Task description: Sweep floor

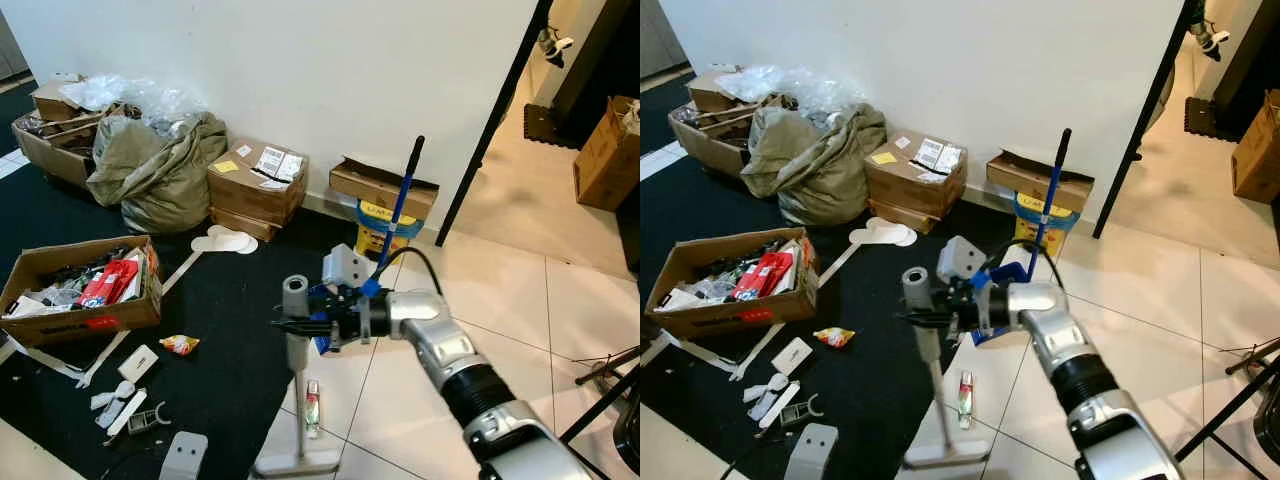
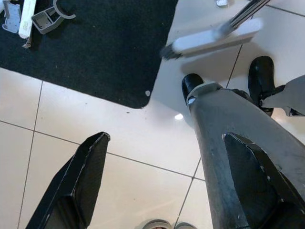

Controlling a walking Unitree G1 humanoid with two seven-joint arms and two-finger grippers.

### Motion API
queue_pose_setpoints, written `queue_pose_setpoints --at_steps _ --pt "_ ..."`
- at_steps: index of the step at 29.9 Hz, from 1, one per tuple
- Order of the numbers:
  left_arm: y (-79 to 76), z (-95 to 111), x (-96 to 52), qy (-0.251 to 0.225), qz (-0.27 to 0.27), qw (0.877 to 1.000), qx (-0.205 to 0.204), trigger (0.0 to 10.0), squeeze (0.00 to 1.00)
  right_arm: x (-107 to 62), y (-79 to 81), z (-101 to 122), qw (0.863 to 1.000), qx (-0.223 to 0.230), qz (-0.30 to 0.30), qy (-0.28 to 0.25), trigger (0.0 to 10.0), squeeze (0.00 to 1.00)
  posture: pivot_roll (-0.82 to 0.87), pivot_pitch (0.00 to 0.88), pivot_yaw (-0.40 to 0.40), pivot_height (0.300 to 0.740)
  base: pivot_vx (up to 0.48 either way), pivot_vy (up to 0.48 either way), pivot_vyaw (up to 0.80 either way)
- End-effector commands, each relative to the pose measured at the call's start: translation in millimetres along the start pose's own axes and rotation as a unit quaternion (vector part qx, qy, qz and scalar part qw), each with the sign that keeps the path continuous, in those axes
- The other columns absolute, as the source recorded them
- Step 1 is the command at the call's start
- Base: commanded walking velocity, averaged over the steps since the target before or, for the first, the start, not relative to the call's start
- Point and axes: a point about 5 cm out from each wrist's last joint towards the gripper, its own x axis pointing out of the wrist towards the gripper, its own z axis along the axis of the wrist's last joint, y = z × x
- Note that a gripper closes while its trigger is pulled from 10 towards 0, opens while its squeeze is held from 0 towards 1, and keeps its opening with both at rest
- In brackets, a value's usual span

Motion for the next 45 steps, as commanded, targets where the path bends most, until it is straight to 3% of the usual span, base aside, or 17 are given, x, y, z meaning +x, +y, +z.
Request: queue_pose_setpoints --at_steps 1,9,11,15,18,20,27,37,45 --pt "-2.9 -10 -2.3 0.013 -0.003 1.000 0.008 10.0 0.00 1.5 5.8 -15 0.999 -0.002 0.006 0.038 10.0 0.00 -0.06 0.178 -0.001 0.740 0.000 0.000 0.00" --pt "-9.2 -20 -4.9 0.018 -0.009 1.000 0.015 10.0 0.00 6.7 14.3 -30 0.998 0.009 0.009 0.055 10.0 0.00 -0.04 0.234 0.000 0.740 0.000 0.000 0.00" --pt "-11.9 -26 -6.6 0.023 -0.011 0.999 0.021 10.0 0.00 7.7 12.8 -42 0.996 0.022 -0.045 0.073 10.0 0.00 -0.03 0.266 -0.001 0.740 0.000 0.000 0.00" --pt "-11.9 -26 -6.6 0.023 -0.011 0.999 0.021 10.0 0.00 7.7 12.8 -42 0.996 0.022 -0.045 0.073 10.0 0.00 -0.03 0.266 -0.001 0.740 0.000 0.000 0.00" --pt "-14.1 -28 -7.4 0.023 -0.012 0.999 0.021 10.0 0.00 5.9 9.5 -42 0.995 0.015 -0.088 0.043 10.0 0.00 -0.01 0.307 -0.004 0.740 0.000 0.000 0.00" --pt "-1.6 -32 -9.4 0.025 -0.004 1.000 0.018 10.0 0.00 4.3 5.0 -39 0.992 0.005 -0.128 0.007 10.0 0.00 0.01 0.321 -0.001 0.740 0.000 0.000 0.00" --pt "18.4 -41 -14.9 0.026 0.009 0.999 0.016 10.0 0.00 3.9 -3.1 -28 0.981 -0.055 -0.184 -0.016 10.0 0.00 0.02 0.330 0.003 0.740 0.000 0.000 0.00" --pt "22.8 -45 -17.4 0.027 0.012 0.999 0.018 10.0 0.00 4.0 -13.6 -13 0.971 -0.092 -0.216 -0.036 10.0 0.00 0.03 0.320 0.013 0.740 0.000 0.000 0.00" --pt "22.3 -41 -16.1 0.018 0.010 1.000 0.021 10.0 0.00 -5.7 -28.6 2 0.957 -0.120 -0.257 -0.057 10.0 0.00 0.02 0.304 0.015 0.740 0.000 0.000 0.00"
